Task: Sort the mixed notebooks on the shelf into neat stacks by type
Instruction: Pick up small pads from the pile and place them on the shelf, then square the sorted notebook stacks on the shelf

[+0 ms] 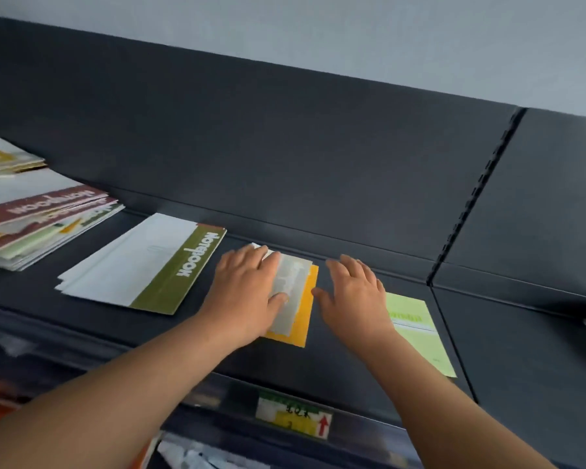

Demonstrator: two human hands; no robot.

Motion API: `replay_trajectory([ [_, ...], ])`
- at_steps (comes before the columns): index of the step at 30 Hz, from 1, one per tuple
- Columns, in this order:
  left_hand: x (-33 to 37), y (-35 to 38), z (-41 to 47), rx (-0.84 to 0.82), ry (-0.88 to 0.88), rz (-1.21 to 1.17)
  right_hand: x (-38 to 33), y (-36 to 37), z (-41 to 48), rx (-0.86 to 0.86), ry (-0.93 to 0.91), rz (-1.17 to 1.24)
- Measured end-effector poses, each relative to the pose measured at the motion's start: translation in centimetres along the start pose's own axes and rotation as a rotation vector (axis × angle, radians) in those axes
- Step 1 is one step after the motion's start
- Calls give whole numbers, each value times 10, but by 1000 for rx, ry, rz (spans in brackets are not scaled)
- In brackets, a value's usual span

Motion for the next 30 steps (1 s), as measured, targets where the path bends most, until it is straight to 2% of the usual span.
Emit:
replay_trajectory([
  [8,-154,-69,-56,10,-159,105,-164,27,9,-13,-181,42],
  [17,-306,-131,-126,22,-276,181,-338,70,5,-53,-295,133],
  [23,-377,-151,-146,-8,-336,178,-408,88,10,-106,-263,261],
  [30,-424,-150,-133,2,-362,173,-449,106,44,-116,-259,286],
])
Point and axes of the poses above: each hand's wrist, its own z-axis towards the middle knuckle, its own y-axis out of the palm, x = y × z, the point moved 1 cm from there along z, towards the middle knuckle, and after that the axes turned 3 degrees about x, right-handed, at the moved point
